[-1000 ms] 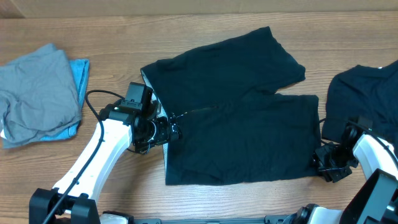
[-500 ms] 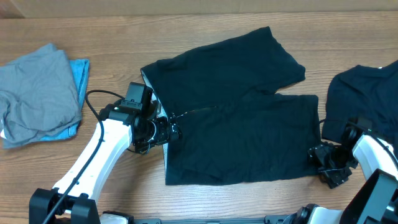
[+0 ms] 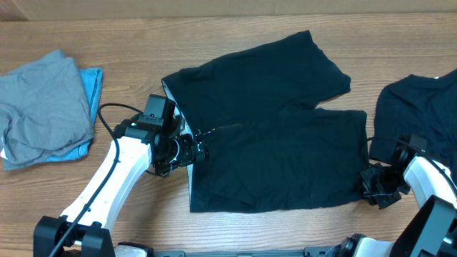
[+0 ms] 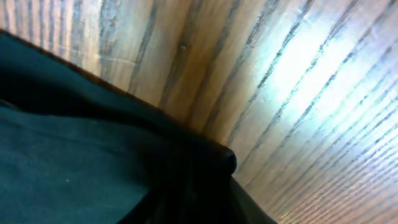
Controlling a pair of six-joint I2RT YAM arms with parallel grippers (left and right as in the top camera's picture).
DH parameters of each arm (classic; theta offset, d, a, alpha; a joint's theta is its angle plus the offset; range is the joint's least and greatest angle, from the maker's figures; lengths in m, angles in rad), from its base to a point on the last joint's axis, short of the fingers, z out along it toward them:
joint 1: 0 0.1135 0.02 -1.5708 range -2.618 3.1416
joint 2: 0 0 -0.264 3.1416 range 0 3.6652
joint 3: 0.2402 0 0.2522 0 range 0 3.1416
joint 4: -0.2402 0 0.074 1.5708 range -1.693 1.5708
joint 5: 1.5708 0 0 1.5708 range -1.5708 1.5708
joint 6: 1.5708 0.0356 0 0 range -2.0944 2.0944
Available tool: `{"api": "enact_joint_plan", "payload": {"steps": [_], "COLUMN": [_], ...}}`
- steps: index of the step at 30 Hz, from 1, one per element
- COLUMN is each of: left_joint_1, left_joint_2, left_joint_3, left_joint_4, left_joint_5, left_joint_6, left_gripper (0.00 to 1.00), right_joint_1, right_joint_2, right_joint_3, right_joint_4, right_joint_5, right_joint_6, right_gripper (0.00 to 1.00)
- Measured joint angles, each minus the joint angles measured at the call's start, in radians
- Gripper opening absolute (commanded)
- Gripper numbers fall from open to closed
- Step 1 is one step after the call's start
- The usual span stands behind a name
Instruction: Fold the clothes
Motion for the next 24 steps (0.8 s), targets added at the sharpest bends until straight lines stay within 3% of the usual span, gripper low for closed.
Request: {"api": "enact_joint_plan", "payload": {"steps": [5,8,9,11,12,16,24], "left_joint_1": [0.0,0.0,0.0,0.0,0.0,0.0,-0.013], "left_joint_2": [0.0,0.0,0.0,0.0,0.0,0.0,0.0], "left_joint_3": [0.0,0.0,0.0,0.0,0.0,0.0,-0.001], "left_joint_4": [0.001,0.014,0.02,0.027,0.027,-0.002,-0.212], "left_joint_5": [0.0,0.0,0.0,0.001,0.001,0.021,0.031], "left_joint_6": [0.0,0.0,0.0,-0.006,-0.005,-0.006,0.013], "left_gripper": [1.0,0.97,0.89,0.47,0.34,0.35,0.53], "right_joint_1": [0.0,0.0,0.0,0.0,0.0,-0.001,-0.001], "right_joint_2": [0.0,0.0,0.0,0.0,0.0,-0.001,-0.002], "right_joint_3": [0.0,-0.001,-0.001,-0.002,-0.002,-0.002,-0.002], "right_joint_4": [0.006,0.011,0.013,0.019,0.023,0.026,0.028], "right_joint_5": [-0.004,-0.008,-0.012,-0.027,-0.032,-0.037,-0.038], "right_joint_6": [0.0,0.0,0.0,0.002,0.0,0.0,0.0], "right_gripper": [0.26,0.14,0.1,0.07,0.07,0.04,0.04]}}
